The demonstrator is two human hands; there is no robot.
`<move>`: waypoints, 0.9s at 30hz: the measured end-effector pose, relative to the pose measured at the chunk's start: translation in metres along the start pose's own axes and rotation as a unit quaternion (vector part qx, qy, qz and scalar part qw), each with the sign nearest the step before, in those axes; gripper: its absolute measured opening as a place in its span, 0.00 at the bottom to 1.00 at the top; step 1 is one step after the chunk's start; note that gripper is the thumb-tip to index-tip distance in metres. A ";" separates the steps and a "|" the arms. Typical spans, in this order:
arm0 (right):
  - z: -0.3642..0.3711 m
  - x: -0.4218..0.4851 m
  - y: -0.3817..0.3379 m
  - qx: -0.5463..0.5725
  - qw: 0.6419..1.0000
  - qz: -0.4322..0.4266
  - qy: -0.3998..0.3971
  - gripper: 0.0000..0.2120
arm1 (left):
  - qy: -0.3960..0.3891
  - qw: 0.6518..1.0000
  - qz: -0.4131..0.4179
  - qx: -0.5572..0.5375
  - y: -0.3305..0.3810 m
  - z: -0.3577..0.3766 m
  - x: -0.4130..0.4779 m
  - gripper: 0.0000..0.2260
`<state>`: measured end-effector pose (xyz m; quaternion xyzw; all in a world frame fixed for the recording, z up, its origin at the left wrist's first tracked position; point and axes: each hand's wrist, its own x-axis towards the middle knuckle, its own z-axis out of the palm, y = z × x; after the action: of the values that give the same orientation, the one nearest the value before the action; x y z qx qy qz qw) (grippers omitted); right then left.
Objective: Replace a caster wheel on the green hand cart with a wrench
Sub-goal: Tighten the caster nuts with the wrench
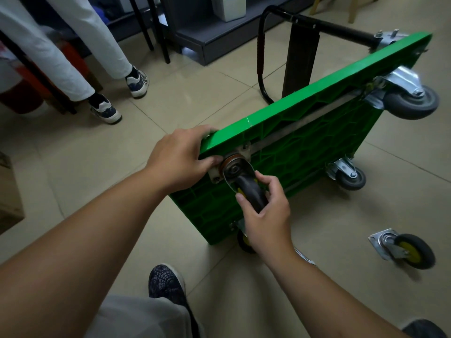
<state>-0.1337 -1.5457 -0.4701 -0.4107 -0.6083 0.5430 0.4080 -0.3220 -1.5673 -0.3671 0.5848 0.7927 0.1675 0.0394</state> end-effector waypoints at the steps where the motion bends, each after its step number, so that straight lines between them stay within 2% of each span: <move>1: -0.002 0.004 0.000 -0.005 1.000 0.002 -0.002 0.21 | 0.003 1.000 -0.005 0.001 0.002 0.001 0.003 0.23; 9: -0.038 0.045 0.004 -0.056 0.997 -0.020 -0.046 0.23 | 0.016 1.000 -0.021 0.001 0.030 0.011 0.029 0.22; 13: -0.060 0.055 0.008 -0.060 0.996 -0.020 -0.066 0.22 | -0.045 0.998 0.024 -0.034 0.034 0.004 0.036 0.24; 16: -0.065 0.057 0.009 -0.066 0.995 -0.016 -0.077 0.22 | -0.054 0.997 0.031 -0.042 0.032 0.004 0.037 0.26; 23: -0.059 0.049 0.010 -0.018 0.998 -0.005 -0.054 0.20 | -0.033 0.998 0.041 -0.038 0.033 0.011 0.036 0.24; 27: -0.049 0.044 0.009 0.006 0.999 -0.002 -0.033 0.17 | -0.021 0.999 0.037 -0.033 0.033 0.011 0.035 0.28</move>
<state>-0.1016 -1.4878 -0.4734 -0.3885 -0.6192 0.5592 0.3912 -0.2998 -1.5239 -0.3626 0.6159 0.7633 0.1824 0.0694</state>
